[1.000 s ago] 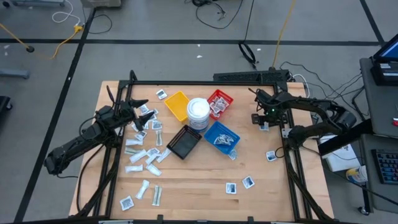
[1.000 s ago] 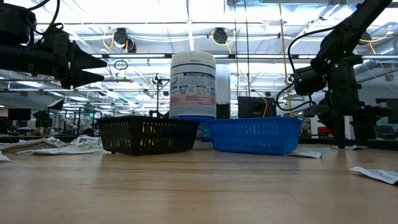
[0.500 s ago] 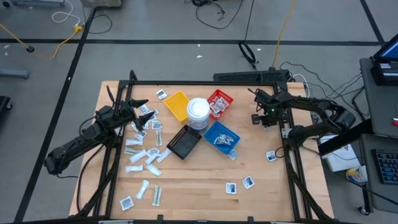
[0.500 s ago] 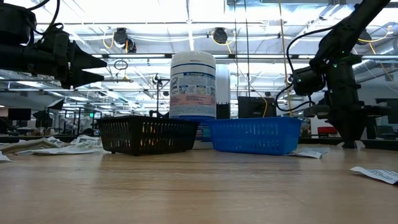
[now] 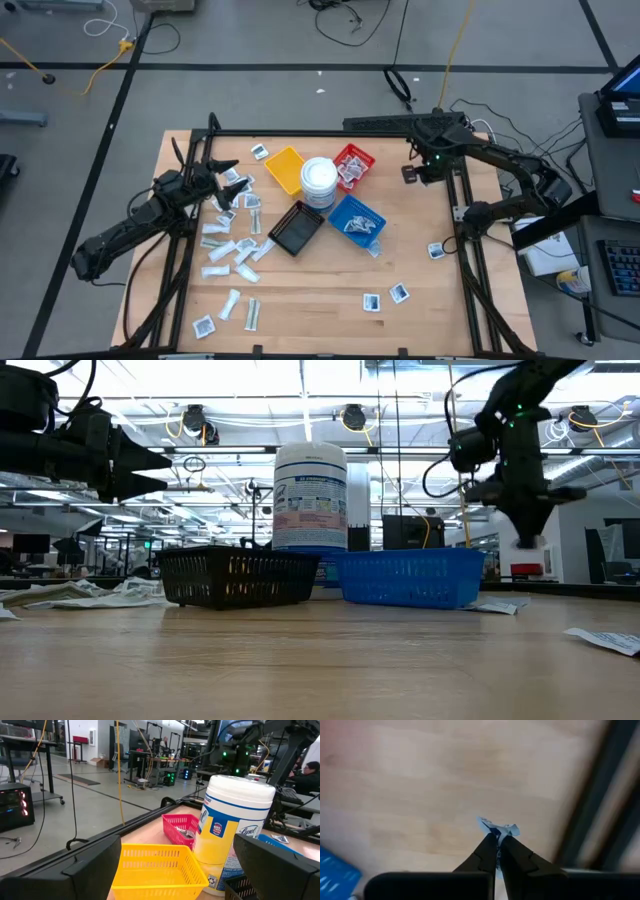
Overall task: Pick & Place First Aid Supplies
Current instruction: Put the alcohol pad into the blue bin
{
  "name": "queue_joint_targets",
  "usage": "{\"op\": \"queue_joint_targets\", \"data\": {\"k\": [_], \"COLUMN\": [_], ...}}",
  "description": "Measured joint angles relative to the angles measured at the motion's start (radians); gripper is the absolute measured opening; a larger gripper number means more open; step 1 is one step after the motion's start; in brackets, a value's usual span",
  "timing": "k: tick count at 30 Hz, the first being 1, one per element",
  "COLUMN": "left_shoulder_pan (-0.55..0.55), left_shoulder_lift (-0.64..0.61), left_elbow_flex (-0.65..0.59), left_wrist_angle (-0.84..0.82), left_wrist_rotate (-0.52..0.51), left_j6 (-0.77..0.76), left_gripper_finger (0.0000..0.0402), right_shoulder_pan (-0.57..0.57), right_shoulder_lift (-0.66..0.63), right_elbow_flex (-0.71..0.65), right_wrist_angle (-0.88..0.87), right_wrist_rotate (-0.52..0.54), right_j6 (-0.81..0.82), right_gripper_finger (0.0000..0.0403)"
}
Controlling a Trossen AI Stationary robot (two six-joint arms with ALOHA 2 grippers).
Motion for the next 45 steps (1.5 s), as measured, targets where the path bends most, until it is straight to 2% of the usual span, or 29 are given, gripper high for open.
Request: {"op": "queue_joint_targets", "data": {"k": [5,11,25,33,38,45], "left_shoulder_pan": [0.0,0.0,0.0,0.0,0.0,0.0], "left_shoulder_lift": [0.0,0.0,0.0,0.0,0.0,0.0], "left_elbow_flex": [0.0,0.0,0.0,0.0,0.0,0.0], "left_wrist_angle": [0.0,0.0,0.0,0.0,0.0,0.0], "left_wrist_rotate": [0.0,0.0,0.0,0.0,0.0,0.0], "left_j6": [0.0,0.0,0.0,0.0,0.0,0.0], "left_gripper_finger": [0.0392,0.0392,0.0392,0.0392,0.0392,0.0392], "right_shoulder_pan": [-0.001,0.032,0.45,0.688,0.756,0.763], "right_shoulder_lift": [-0.001,0.008,0.109,0.134,0.21,0.372], "right_elbow_flex": [0.082,0.097,0.098,0.099,0.195,0.398], "right_wrist_angle": [-0.124,-0.114,-0.027,0.002,0.015,0.001], "right_wrist_rotate": [0.086,0.08,0.018,-0.02,-0.024,-0.024], "right_j6": [0.026,0.049,0.061,0.129,0.091,-0.018], "right_gripper_finger": [0.0003,0.0004,0.0004,0.0004,0.0004,0.0004]}}
